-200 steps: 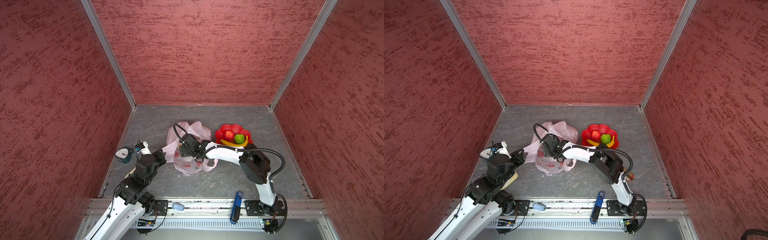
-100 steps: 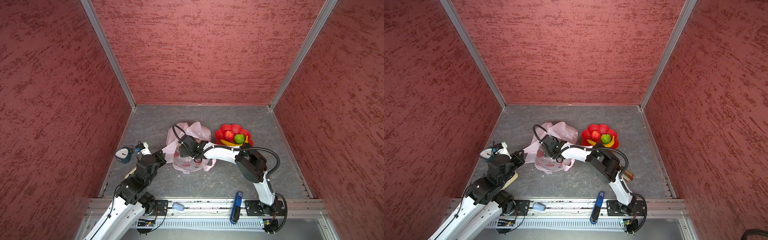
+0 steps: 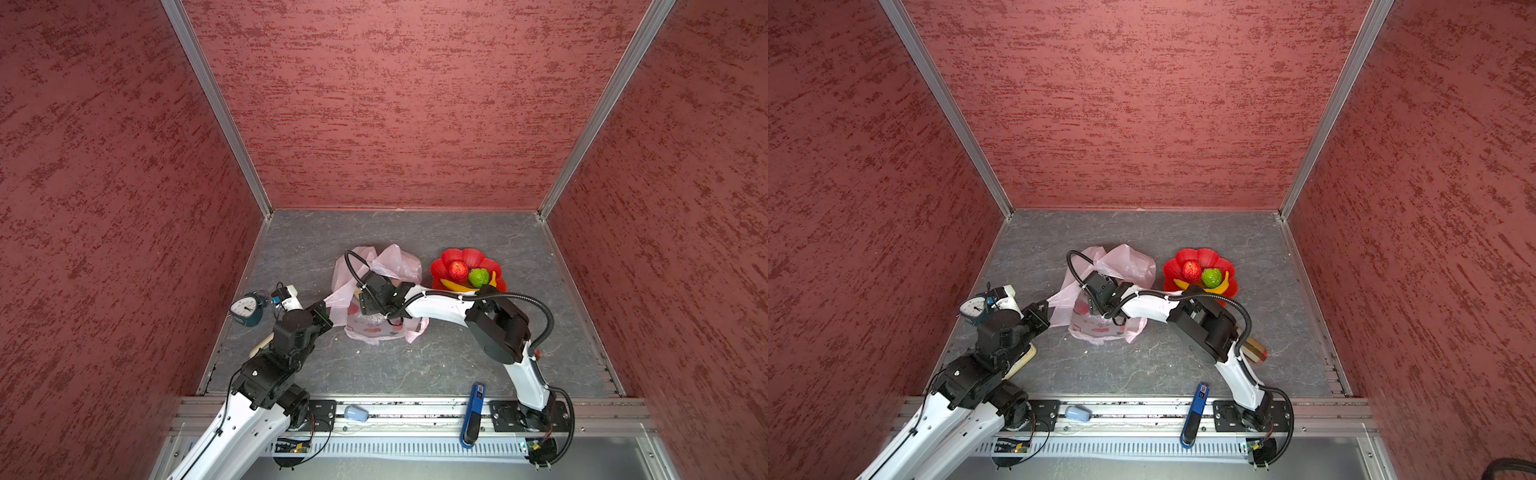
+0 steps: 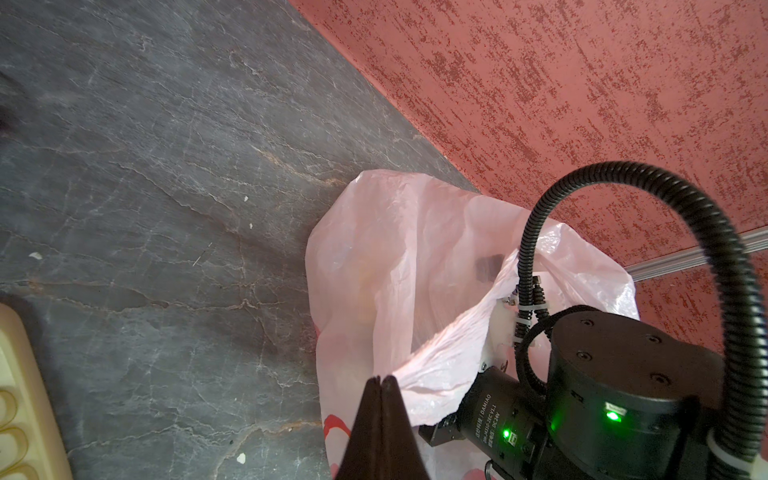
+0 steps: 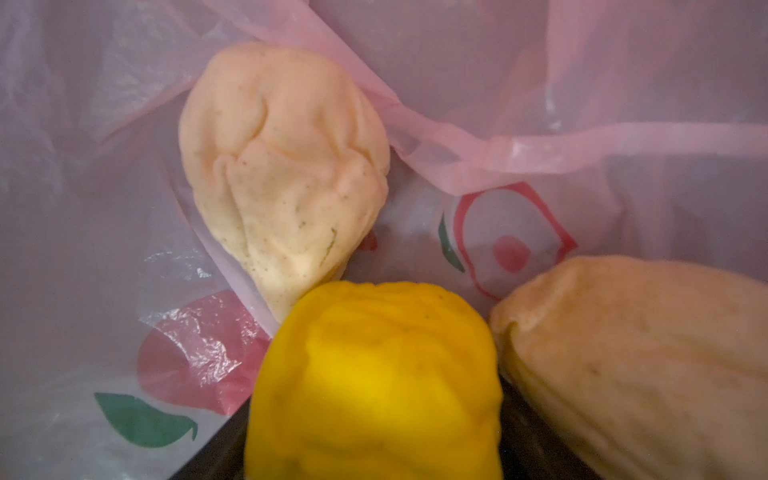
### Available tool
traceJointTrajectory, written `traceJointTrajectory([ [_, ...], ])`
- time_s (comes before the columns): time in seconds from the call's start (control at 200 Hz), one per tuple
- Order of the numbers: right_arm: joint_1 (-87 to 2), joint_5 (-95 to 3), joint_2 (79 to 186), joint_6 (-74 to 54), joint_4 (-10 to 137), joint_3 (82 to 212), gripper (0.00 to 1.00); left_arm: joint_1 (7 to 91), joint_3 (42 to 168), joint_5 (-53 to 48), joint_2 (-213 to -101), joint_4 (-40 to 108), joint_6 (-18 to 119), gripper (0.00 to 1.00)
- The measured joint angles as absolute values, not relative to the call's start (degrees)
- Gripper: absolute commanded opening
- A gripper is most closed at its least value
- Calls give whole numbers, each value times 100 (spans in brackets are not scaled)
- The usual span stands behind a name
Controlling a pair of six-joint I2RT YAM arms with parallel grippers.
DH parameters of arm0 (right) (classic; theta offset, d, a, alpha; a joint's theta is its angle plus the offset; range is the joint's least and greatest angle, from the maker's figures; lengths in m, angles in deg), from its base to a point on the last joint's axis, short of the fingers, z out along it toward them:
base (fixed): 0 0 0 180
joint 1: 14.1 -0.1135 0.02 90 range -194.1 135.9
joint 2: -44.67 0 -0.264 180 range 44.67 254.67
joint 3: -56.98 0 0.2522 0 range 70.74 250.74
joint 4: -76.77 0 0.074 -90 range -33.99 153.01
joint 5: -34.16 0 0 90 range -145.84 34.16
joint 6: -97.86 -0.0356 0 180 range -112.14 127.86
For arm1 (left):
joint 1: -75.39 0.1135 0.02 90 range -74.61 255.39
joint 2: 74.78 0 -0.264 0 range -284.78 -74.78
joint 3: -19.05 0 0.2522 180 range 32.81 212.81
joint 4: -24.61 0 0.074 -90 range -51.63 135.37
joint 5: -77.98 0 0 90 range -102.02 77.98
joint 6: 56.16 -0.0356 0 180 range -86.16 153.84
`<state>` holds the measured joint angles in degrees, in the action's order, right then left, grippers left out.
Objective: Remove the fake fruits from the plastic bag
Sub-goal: 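Lift the yellow lemon out of the bag and carry it over the red plate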
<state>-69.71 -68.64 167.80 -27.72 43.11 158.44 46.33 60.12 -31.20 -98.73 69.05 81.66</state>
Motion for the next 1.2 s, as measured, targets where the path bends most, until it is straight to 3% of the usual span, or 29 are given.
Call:
traceJointTrajectory([
  [0.265, -6969, -6903, 16780, -2680, 4326, 15844, 57, 4633, 6012, -3120, -9899, 6898, 8187, 3],
  [0.521, -6965, -6755, 16641, -2509, 4315, 15811, 56, 4633, 6012, -3120, -10059, 6853, 8187, 3],
  [1.197, -7327, -5994, 14888, -1572, 3727, 15175, 53, 4607, 6014, -3262, -10220, 6794, 8251, 3],
])
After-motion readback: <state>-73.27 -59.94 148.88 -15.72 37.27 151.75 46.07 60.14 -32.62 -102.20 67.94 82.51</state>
